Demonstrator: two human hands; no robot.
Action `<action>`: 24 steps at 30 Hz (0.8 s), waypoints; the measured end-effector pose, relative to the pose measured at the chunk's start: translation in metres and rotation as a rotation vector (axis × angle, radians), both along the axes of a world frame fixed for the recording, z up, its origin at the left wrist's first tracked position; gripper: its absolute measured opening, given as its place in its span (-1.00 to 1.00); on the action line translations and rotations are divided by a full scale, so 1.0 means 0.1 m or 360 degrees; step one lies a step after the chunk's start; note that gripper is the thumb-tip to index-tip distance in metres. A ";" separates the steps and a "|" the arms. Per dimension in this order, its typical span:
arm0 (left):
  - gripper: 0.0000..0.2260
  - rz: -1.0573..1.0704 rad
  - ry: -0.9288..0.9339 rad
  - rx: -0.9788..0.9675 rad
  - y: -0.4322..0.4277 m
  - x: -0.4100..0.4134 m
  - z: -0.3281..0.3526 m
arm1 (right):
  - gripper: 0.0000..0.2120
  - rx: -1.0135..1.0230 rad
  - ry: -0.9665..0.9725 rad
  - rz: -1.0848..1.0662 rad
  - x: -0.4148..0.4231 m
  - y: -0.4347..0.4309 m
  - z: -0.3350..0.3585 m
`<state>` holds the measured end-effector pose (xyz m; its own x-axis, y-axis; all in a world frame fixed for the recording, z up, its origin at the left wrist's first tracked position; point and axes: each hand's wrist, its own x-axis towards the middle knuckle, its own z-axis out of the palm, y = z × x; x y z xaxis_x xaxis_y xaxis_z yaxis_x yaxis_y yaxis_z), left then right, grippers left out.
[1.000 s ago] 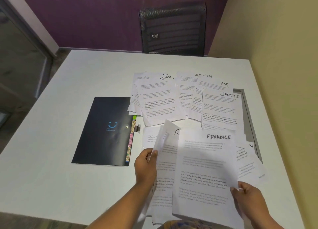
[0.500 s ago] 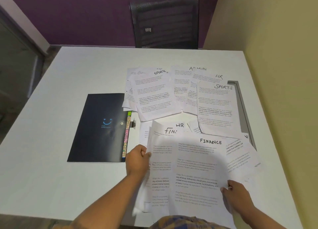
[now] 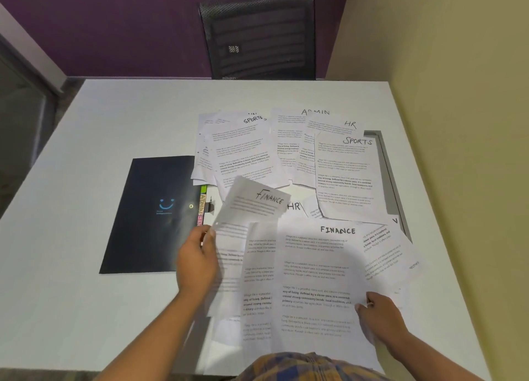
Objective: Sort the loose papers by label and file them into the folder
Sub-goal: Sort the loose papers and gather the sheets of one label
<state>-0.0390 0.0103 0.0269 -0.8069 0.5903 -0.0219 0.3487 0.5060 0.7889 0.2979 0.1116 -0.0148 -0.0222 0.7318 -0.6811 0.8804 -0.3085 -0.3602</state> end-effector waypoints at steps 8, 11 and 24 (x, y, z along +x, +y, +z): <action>-0.94 0.0448 -0.0187 0.0521 -0.09 -0.39 0.63 | -0.71 -0.0050 0.0139 -0.0117 0.06 0.00 0.04; -0.93 0.0588 -0.0220 0.0702 -0.11 -0.44 0.88 | -0.75 -0.0021 0.0241 -0.0131 0.05 -0.01 0.14; -0.85 0.0201 -0.1026 0.0715 0.24 0.41 1.13 | -0.83 0.0152 0.1071 -0.0463 -0.43 0.31 1.00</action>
